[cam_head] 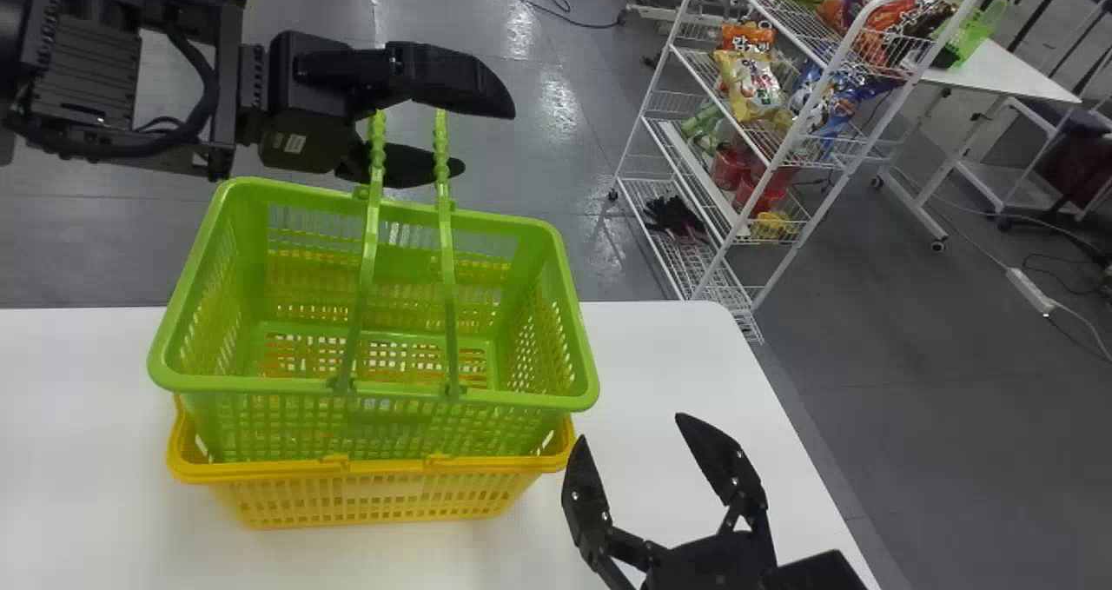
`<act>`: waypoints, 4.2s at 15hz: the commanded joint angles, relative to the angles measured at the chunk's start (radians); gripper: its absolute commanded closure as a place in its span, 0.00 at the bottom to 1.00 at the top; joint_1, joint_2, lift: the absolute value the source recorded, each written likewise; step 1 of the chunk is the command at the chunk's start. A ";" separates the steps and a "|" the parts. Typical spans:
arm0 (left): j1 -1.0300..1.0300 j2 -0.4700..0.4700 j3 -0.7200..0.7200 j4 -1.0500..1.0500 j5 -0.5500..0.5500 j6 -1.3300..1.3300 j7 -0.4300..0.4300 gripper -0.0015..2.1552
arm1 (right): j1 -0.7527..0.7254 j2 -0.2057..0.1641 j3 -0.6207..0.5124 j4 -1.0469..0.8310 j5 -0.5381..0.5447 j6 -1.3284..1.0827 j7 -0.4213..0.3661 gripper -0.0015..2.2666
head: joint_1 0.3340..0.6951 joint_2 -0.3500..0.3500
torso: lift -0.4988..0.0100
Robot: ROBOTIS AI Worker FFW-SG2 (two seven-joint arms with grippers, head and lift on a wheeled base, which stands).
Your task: Grasp handle with right gripper to insert into left gripper then lift and swing left to center
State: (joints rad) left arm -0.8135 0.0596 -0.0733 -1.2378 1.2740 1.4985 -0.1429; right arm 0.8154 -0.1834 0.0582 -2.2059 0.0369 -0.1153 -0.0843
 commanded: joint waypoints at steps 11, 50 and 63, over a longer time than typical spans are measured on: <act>-0.190 -0.009 0.026 0.147 0.151 0.029 0.101 0.04 | 0.044 0.013 -0.031 0.130 -0.060 -0.226 0.000 0.08 | 0.94 0.00 | 0.80; -0.320 0.706 0.000 0.360 0.554 0.073 0.123 0.85 | 0.056 0.018 -0.032 0.173 -0.077 -0.315 0.002 0.08 | 0.76 0.48 | 0.80; 0.721 0.924 0.745 -0.083 0.775 0.073 0.134 0.85 | 0.051 -0.005 -0.081 0.206 -0.129 -0.382 0.017 0.08 | 1.00 0.86 | 0.80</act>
State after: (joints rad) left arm -0.2238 0.9996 0.5681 -1.2616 2.0203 1.5701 -0.0110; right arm 0.8675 -0.1878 -0.0147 -2.0030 -0.0895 -0.4874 -0.0678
